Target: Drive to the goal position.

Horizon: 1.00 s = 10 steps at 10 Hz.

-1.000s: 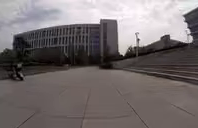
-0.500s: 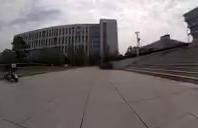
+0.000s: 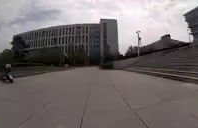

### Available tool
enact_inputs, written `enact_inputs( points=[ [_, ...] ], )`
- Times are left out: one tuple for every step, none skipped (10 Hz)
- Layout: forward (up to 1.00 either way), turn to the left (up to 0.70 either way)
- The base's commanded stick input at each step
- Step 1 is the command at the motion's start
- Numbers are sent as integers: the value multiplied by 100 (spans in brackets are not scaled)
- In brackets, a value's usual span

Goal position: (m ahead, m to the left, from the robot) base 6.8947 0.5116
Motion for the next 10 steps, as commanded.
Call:
enact_inputs(
  points=[
    [66, 0],
    [66, 0],
    [66, 0],
    [66, 0],
    [66, 0],
    [66, 0],
    [66, 0],
    [66, 0],
    [66, 0],
    [66, 0]
  ],
)
